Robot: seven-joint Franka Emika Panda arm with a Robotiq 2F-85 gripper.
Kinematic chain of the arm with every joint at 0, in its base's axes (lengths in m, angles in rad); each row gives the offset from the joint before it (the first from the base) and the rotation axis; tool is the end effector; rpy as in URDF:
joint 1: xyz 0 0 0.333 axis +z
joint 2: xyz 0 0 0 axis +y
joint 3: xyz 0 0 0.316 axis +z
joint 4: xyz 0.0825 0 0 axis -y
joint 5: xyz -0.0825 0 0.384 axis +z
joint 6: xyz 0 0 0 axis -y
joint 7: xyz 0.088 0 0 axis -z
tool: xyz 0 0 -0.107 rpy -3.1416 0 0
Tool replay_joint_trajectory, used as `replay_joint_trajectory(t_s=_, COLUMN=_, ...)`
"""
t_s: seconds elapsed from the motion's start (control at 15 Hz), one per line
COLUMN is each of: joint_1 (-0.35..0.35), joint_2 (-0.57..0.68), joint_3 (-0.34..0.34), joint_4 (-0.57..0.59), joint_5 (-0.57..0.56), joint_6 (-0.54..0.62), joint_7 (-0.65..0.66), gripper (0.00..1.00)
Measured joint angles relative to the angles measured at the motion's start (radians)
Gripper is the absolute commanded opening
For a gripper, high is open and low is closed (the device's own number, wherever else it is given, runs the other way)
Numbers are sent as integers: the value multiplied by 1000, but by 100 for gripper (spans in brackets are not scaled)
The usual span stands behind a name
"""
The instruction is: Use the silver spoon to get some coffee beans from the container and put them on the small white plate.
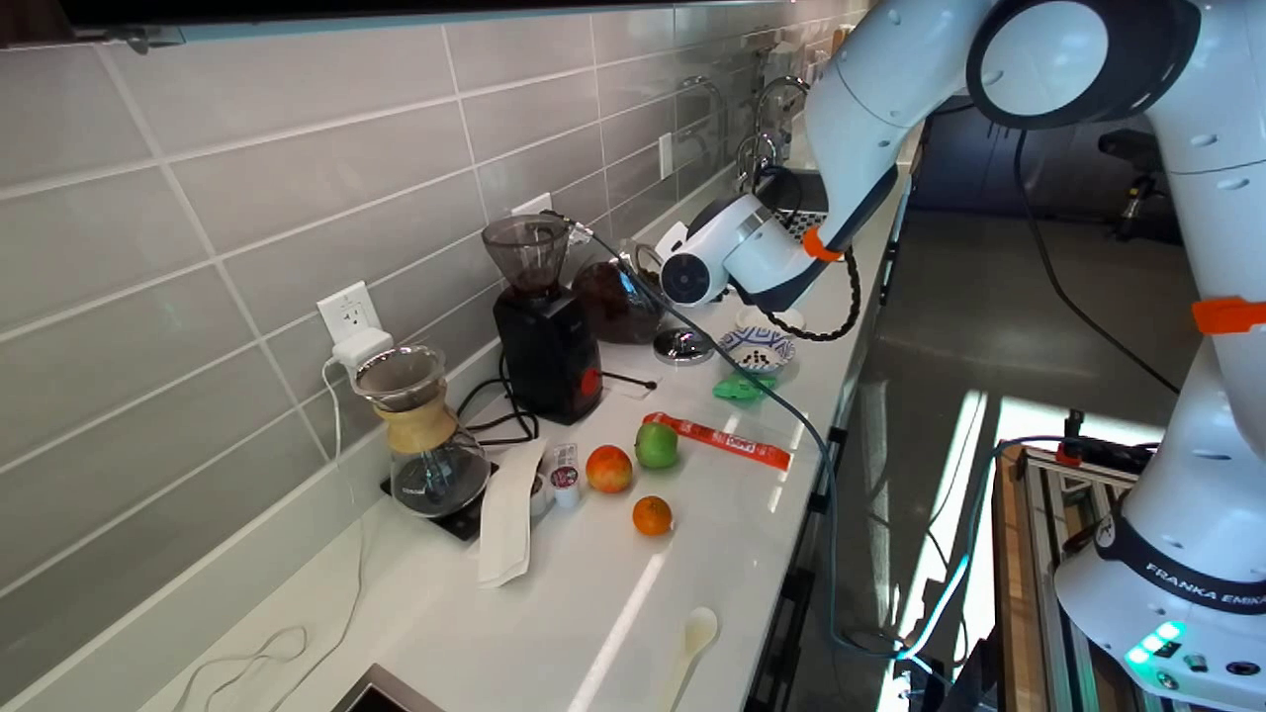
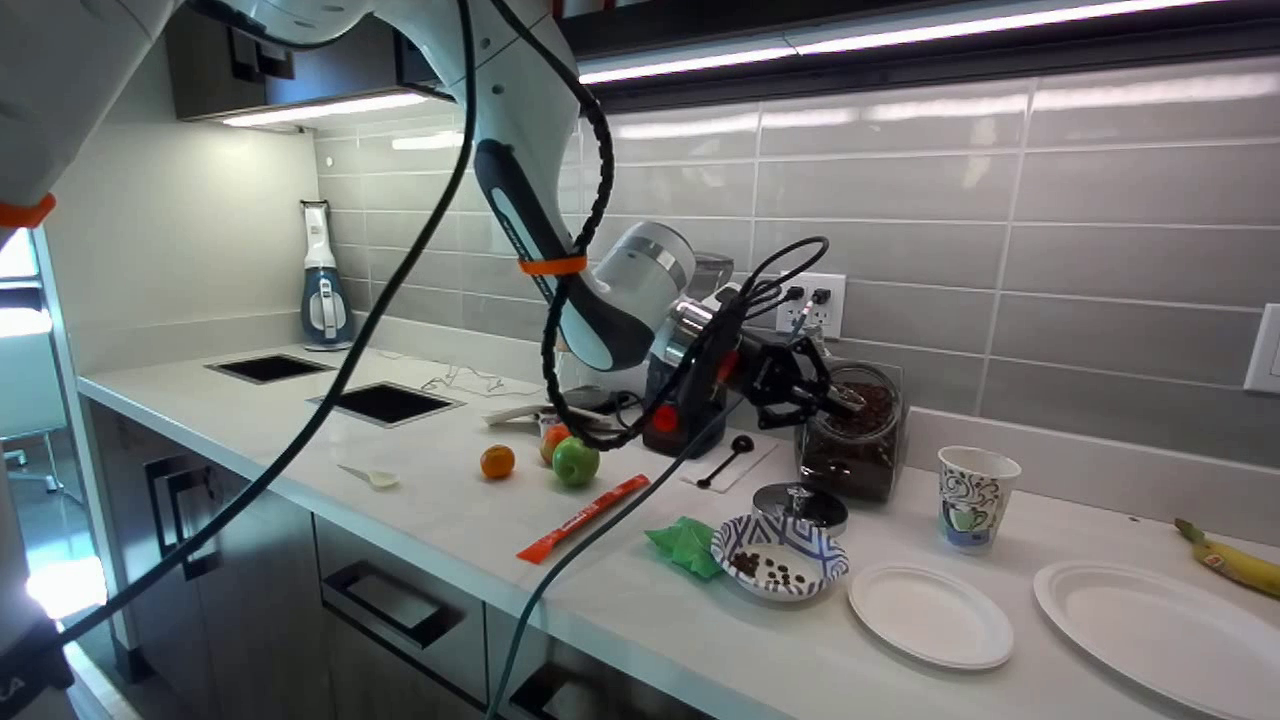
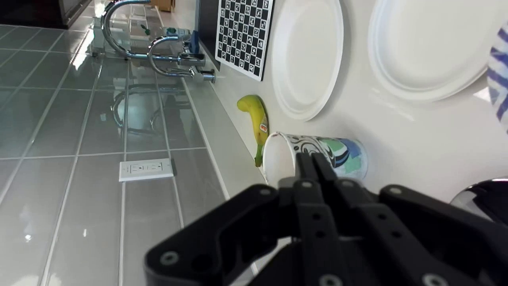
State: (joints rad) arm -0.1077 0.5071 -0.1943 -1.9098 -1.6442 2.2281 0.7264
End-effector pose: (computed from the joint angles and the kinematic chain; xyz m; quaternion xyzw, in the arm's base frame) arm 0.5988 -0.2117 0.2451 0.8096 0.1198 0.0437 0.5730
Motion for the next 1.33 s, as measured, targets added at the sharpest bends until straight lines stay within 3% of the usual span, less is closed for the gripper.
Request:
replay_joint_trajectory(t_s=0.53, joint_1=-45, joint_2=-132, joint_3=15, joint_4=-145, joint_5=56, joint_6=-121, joint_7=34, gripper=1)
replay_joint_trajectory(t_s=0.87, joint_1=-59, joint_2=-184, joint_3=16, joint_4=-220, joint_5=211, joint_6=-198, joint_7=34, gripper=1)
replay_joint_trajectory(t_s=1.33, joint_1=-98, joint_2=-218, joint_3=14, joint_4=-236, joint_5=427, joint_6=-212, joint_7=17, gripper=1)
